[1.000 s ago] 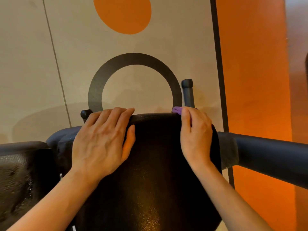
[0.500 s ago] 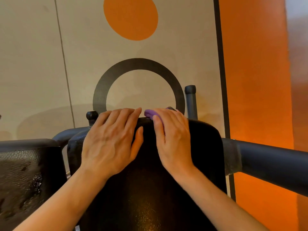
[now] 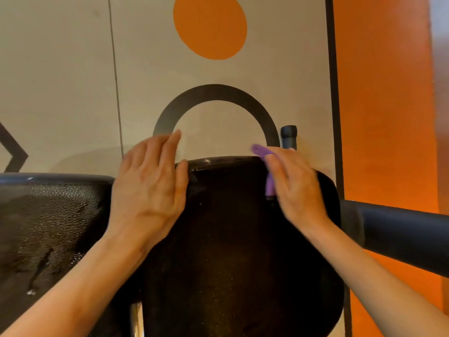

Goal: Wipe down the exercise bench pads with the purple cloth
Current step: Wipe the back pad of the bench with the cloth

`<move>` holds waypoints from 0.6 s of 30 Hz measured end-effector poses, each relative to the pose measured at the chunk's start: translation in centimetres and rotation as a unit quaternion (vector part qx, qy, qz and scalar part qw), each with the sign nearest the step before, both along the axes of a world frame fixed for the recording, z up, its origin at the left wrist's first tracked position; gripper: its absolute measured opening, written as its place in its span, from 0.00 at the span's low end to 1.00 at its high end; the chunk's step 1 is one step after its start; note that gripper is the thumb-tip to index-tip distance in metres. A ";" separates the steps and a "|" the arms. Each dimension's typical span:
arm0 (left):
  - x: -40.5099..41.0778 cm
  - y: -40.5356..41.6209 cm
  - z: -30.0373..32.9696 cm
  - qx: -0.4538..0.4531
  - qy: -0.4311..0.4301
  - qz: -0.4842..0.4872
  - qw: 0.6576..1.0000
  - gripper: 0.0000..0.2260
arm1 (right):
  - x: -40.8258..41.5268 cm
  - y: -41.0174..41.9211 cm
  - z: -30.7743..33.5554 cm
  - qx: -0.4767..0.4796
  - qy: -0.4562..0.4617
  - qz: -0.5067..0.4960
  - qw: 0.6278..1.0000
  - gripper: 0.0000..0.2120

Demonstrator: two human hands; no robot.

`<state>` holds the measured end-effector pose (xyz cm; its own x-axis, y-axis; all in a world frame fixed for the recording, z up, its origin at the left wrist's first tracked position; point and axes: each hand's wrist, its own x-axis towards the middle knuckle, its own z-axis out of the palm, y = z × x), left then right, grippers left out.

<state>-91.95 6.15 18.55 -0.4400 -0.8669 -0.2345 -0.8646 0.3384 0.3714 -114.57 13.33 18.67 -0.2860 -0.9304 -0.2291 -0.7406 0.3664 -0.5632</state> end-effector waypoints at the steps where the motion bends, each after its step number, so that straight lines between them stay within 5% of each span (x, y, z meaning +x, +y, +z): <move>1: 0.7 0.2 -0.2 0.009 0.001 0.017 1.000 0.23 | -1.0 0.7 0.1 0.005 0.007 -0.060 0.998 0.16; 4: 1.1 0.9 -1.0 0.028 0.017 0.044 0.998 0.21 | 2.5 -0.5 -0.2 -0.029 0.091 -0.141 0.985 0.16; 7: 1.0 0.9 -1.6 0.022 0.030 0.042 0.998 0.19 | 9.7 -3.0 -0.6 -0.080 0.101 0.002 0.992 0.16; 10: 1.3 0.9 -2.0 0.003 0.040 0.038 0.998 0.18 | 8.5 -3.0 -0.2 -0.086 0.080 0.142 0.983 0.17; 15: 0.9 1.0 -2.0 -0.016 0.087 0.064 0.994 0.16 | 1.8 -0.8 0.0 -0.003 0.088 -0.085 0.992 0.16; 18: 1.1 0.9 -2.0 -0.016 0.084 0.059 0.995 0.16 | 8.3 -3.0 -0.2 -0.032 0.125 -0.018 0.991 0.19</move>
